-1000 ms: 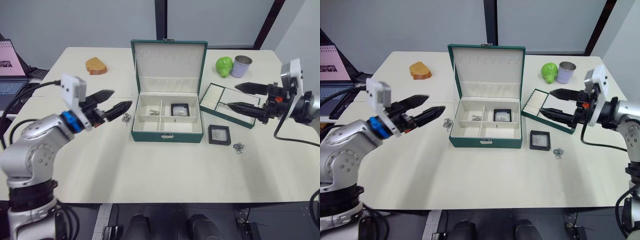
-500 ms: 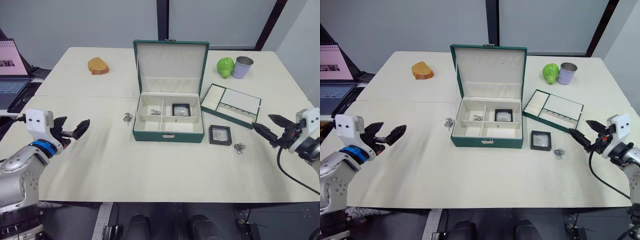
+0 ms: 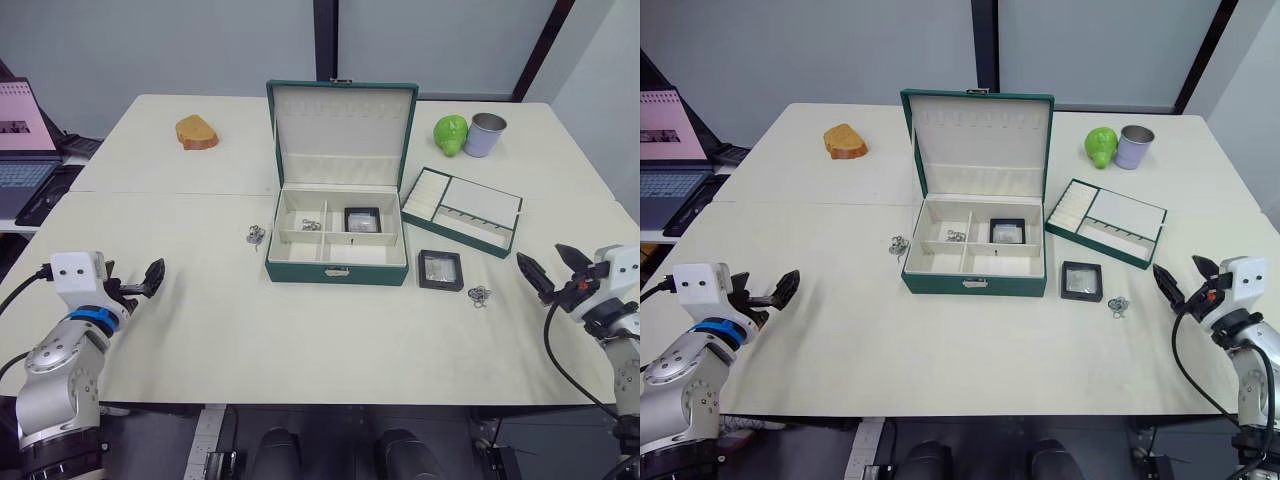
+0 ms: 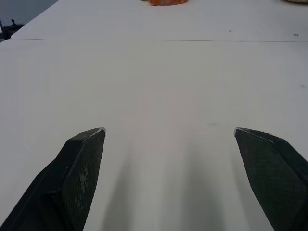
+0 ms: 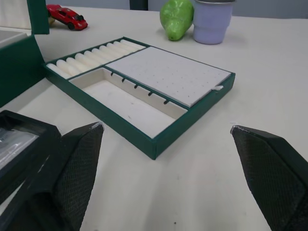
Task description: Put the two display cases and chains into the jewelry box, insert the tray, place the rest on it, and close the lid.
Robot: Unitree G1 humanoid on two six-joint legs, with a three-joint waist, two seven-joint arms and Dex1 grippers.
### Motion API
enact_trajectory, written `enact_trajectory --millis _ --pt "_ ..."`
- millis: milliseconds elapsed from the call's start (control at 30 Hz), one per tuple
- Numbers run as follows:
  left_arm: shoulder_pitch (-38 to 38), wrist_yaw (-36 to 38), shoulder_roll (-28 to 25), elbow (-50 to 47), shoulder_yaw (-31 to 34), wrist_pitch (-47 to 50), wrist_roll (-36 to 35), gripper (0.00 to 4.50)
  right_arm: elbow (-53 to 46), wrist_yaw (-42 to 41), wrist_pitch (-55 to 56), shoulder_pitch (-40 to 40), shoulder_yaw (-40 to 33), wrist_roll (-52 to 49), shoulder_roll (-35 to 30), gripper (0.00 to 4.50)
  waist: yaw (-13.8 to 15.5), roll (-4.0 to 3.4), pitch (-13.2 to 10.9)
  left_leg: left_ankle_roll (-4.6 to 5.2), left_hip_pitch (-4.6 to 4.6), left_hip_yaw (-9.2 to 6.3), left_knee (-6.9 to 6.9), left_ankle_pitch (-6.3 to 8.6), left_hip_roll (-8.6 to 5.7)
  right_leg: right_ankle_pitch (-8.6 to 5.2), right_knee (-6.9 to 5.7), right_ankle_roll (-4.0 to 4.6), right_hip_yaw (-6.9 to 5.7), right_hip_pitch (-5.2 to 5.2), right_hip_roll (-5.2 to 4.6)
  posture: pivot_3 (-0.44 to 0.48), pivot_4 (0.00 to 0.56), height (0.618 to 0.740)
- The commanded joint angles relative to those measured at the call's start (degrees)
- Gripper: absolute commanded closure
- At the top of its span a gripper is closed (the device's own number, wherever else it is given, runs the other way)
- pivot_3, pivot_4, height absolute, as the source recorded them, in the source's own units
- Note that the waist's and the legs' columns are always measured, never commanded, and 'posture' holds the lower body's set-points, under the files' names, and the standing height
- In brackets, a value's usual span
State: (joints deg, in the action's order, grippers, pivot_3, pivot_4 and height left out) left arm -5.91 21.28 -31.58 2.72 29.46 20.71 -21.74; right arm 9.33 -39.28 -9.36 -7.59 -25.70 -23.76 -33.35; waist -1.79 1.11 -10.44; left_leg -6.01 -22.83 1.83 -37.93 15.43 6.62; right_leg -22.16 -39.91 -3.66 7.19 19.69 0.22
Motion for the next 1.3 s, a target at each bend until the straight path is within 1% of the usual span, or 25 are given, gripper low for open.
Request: enact_trajectory --millis 33,167,267,333,433,500,567,667,833,900,967,1033,1133,1300 --pt "0.24 -0.44 -0.31 -1.09 1.18 -1.48 -0.11 0.04 -0.41 0.38 1.87 -0.45 -0.94 -0.24 -0.6 0.0 -0.02 0.0 0.0 0.0 0.0 0.0 0.0 0.0 0.0 0.0 0.0 0.0 0.0 0.0 0.0 0.0 0.15 0.74" --pt "0.13 0.43 -0.58 -0.18 1.09 -2.05 -0.41 0.04 0.19 -0.04 2.13 -1.3 -0.76 -0.45 -1.28 0.0 -0.02 0.0 0.0 0.0 0.01 0.0 0.0 0.0 0.0 0.0 -0.01 0.0 0.0 -0.01 0.0 0.0 0.15 0.74" --pt "-0.43 1.38 -0.94 0.15 0.94 -2.45 -0.69 0.04 -2.02 -1.5 1.23 -2.48 -0.55 -1.81 -2.24 0.0 -0.01 -0.01 0.0 0.0 0.02 0.0 0.0 0.0 0.0 0.0 -0.01 0.0 0.0 -0.01 0.0 0.0 0.15 0.74" --pt "-1.15 2.6 -0.96 -0.7 0.82 -2.34 -1.87 0.04 -4.9 -3.24 -1.62 -3.38 0.48 -3.46 -3.25 0.0 -0.01 -0.01 0.0 0.0 0.02 0.0 0.0 0.0 0.0 0.0 -0.02 0.0 0.0 -0.01 0.0 0.0 0.15 0.74" --pt "-3.41 5.42 -1.87 -3.13 -1.75 -0.18 -3.41 0.04 -11.67 -7.58 -9.9 -6.77 4.79 -7.88 -6.31 0.0 0.0 -0.01 0.0 0.0 0.01 -0.02 -0.01 0.0 0.01 0.0 -0.05 0.0 -0.02 -0.01 0.01 0.0 0.15 0.74" --pt "-4.53 6.54 -2.26 -3.35 -2.84 0.82 -3.77 0.04 -14.1 -8.86 -13.62 -8.65 6.45 -9.93 -7.4 0.0 0.0 -0.01 0.01 0.0 0.01 -0.03 -0.03 0.0 0.01 0.0 -0.06 0.0 -0.03 -0.02 0.01 0.0 0.15 0.74" --pt "-6.65 8.34 -2.93 -2.67 -5.54 1.82 -3.31 0.04 -17.38 -11.26 -19.18 -13.47 10.48 -12.47 -8.92 0.0 -0.01 -0.01 0.01 0.0 0.01 -0.05 -0.05 0.0 0.01 0.0 -0.05 0.0 -0.05 -0.05 0.01 0.0 0.15 0.74" --pt "-11.58 11.23 -3.8 0.64 -10.67 1.74 -1.41 0.04 -20.21 -16.03 -25.96 -24.02 18.63 -14.28 -10.34 0.0 -0.11 -0.03 -0.01 0.0 0.01 -0.04 -0.05 0.0 0.0 0.0 -0.07 0.0 -0.03 -0.01 0.01 0.0 0.15 0.74" --pt "-18.96 15.16 -3.4 8.09 -16.73 0.96 1.01 0.04 -15.11 -18.28 -27.87 -38.72 26.6 -11.45 -6.85 0.0 -0.13 -0.02 0.0 0.01 -0.03 -0.13 -0.12 0.0 0.01 0.0 -0.03 0.0 -0.1 0.02 0.05 0.0 0.15 0.74" --pt "-20.52 16.47 -2.92 9.64 -18.16 0.92 1.4 0.04 -13.24 -18.71 -27.82 -41.9 28.44 -10.15 -5.65 0.0 -0.23 -0.02 0.0 0.01 -0.04 -0.11 -0.16 0.0 0.01 0.0 -0.03 0.0 -0.1 0.08 0.03 0.0 0.15 0.74" --pt "-21.94 16.45 -2.35 11.49 -19.47 0.25 2.58 0.04 -12.09 -19.52 -29.2 -45.08 30.55 -9.45 -4.37 0.0 -0.17 -0.02 0.0 0.01 -0.14 -0.11 -0.24 0.0 0.02 0.0 -0.09 0.0 -0.11 0.27 0.03 0.0 0.15 0.74" --pt "-23.08 15.88 -1.65 13.7 -20.35 -0.84 3.85 0.04 -10.51 -19.16 -30.38 -48.85 32.28 -8.85 -1.77 0.0 -0.3 -0.02 0.0 0.01 -0.17 -0.1 -0.23 0.0 0.03 0.0 -0.14 0.01 -0.1 0.37 0.03 0.0 0.15 0.74" --pt "-23.73 15.63 -0.74 16.12 -20.6 -2.25 4.7 0.04 -9.4 -17.8 -31.82 -52.34 33.67 -8.4 2.57 0.0 -0.88 -0.02 0.0 0.01 -0.17 -0.08 -0.22 0.0 0.04 0.0 -0.29 0.01 -0.09 0.48 0.04 0.0 0.15 0.74" --pt "-24.85 14.15 1.71 19.78 -20.58 -3.36 5.65 0.04 -6.38 -14.8 -30.87 -54.82 37.42 -3.41 8.58 0.0 -1.71 -0.02 0.0 0.01 -0.16 -0.12 -0.22 0.0 0.07 0.0 -0.45 0.01 -0.24 0.55 0.03 0.0 0.15 0.74"
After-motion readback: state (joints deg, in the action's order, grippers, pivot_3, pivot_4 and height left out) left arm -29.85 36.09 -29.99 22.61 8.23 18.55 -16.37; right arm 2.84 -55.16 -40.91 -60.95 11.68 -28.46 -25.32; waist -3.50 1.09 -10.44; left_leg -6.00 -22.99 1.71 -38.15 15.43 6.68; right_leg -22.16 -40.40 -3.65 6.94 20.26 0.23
